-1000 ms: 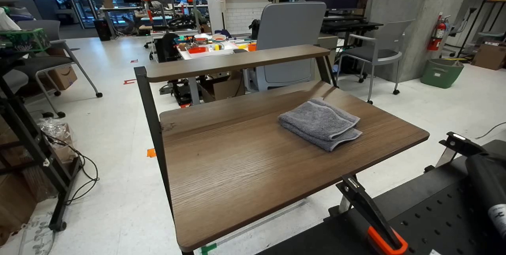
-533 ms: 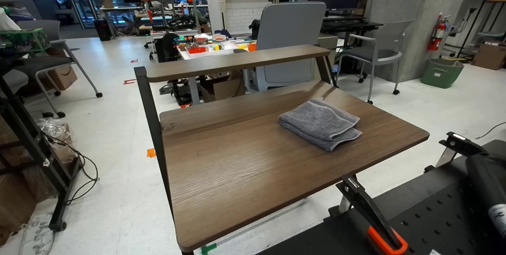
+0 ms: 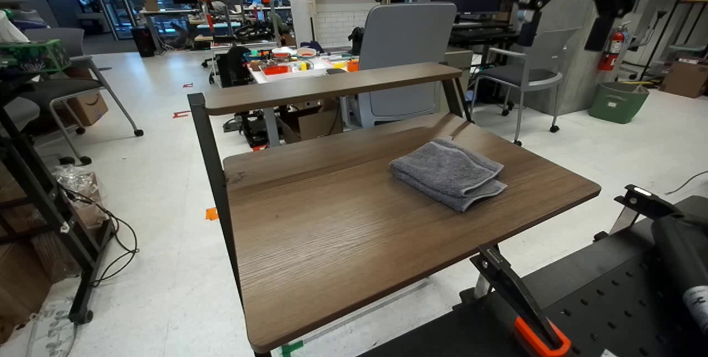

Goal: Move the grey towel to the left

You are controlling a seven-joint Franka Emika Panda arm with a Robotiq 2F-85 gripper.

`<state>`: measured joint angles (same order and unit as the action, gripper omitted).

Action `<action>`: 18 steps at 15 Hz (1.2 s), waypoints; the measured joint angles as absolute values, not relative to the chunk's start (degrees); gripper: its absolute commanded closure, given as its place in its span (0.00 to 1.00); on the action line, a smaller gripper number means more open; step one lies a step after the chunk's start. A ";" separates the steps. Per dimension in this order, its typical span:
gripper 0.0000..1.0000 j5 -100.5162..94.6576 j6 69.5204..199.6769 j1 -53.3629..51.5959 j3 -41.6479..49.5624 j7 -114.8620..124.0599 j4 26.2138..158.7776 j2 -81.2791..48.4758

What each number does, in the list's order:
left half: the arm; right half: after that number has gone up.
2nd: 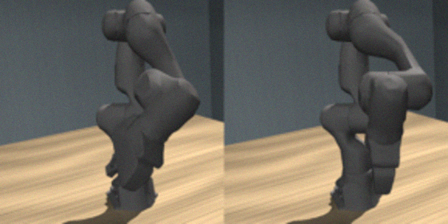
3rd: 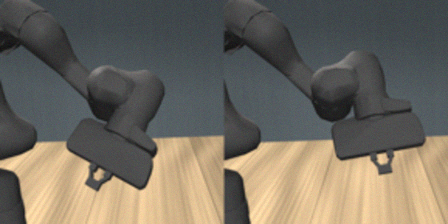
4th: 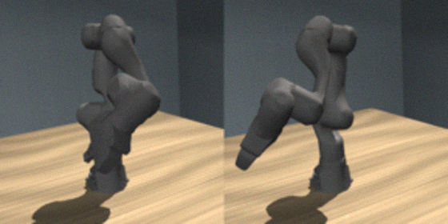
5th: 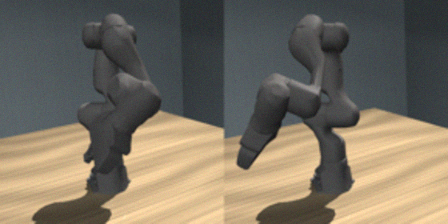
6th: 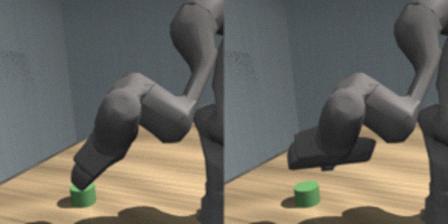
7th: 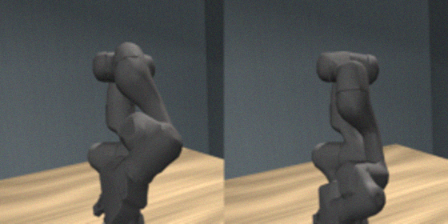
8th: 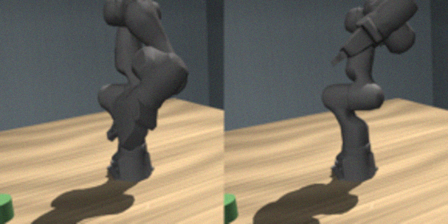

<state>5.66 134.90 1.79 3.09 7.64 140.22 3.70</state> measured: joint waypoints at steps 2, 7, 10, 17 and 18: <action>0.00 6.84 137.63 1.79 3.14 8.31 136.08 -3.78; 0.00 7.48 142.49 1.79 3.04 10.78 125.99 -20.20; 0.00 7.53 142.98 1.78 2.73 12.53 120.20 -27.42; 0.00 8.38 142.99 1.66 2.05 14.74 110.00 -38.98; 0.00 8.38 142.99 1.56 2.04 15.03 109.00 -40.19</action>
<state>8.38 142.99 1.56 2.04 15.03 109.00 -40.19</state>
